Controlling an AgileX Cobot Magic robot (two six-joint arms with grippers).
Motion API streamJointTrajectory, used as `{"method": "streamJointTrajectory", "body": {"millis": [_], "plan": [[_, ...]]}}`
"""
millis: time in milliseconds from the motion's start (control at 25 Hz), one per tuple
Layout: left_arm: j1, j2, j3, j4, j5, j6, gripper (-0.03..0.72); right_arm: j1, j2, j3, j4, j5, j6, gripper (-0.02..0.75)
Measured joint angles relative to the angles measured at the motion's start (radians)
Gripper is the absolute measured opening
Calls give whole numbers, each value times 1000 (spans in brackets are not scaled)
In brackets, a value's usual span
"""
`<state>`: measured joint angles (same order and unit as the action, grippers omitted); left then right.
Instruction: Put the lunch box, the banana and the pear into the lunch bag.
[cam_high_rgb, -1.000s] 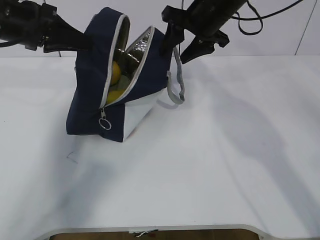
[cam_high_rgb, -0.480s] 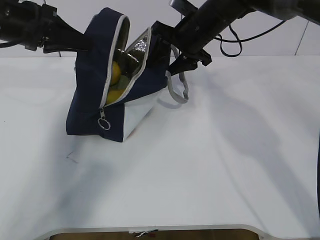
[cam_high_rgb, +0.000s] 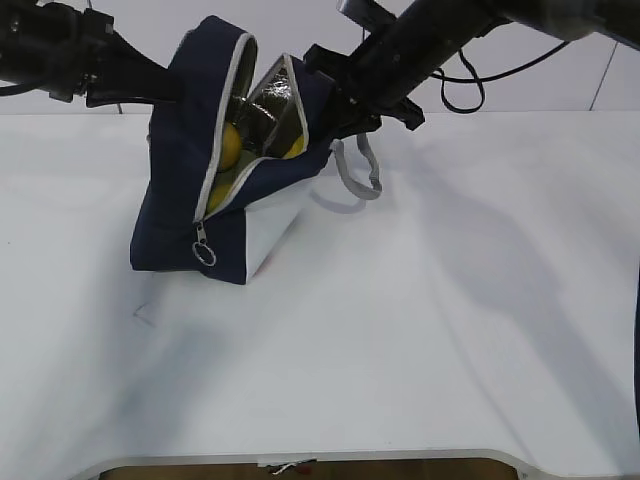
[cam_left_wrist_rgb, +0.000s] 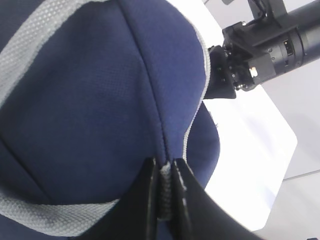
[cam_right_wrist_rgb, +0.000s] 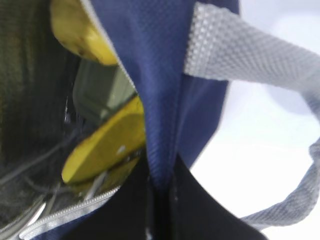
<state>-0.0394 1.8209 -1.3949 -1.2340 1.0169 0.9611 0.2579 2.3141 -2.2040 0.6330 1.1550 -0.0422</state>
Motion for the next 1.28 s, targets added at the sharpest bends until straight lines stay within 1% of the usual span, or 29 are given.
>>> {"method": "streamJointTrajectory", "body": {"millis": [40, 80, 280, 400, 480, 640, 800, 960, 1120, 1280], "plan": [[0, 0, 0, 2, 0, 0, 17, 0, 0, 0, 0, 8, -9, 34], [0, 0, 0, 2, 0, 0, 17, 0, 0, 0, 0, 18, -20, 17], [0, 0, 0, 4, 19, -27, 17, 0, 2, -50, -15, 69, -96, 13], [-8, 0, 0, 4, 35, -54, 17, 1, 3, -120, -70, 88, -115, 13], [-32, 0, 0, 4, 35, -70, 17, 3, 3, -162, -106, 101, -121, 13], [-109, 0, 0, -1, 31, -87, 17, 3, -29, -190, -193, 118, -127, 13], [-165, 0, 0, -59, -19, -93, 17, 3, -96, -184, -262, 127, -126, 13], [-187, 0, 0, -115, -106, -96, 17, 3, -160, -149, -309, 131, -123, 13], [-200, 0, 0, -143, -172, -97, 17, 3, -173, -86, -311, 131, -121, 13], [-218, 11, 0, -155, -195, -98, 17, 3, -159, -51, -272, 126, -119, 13]]}}
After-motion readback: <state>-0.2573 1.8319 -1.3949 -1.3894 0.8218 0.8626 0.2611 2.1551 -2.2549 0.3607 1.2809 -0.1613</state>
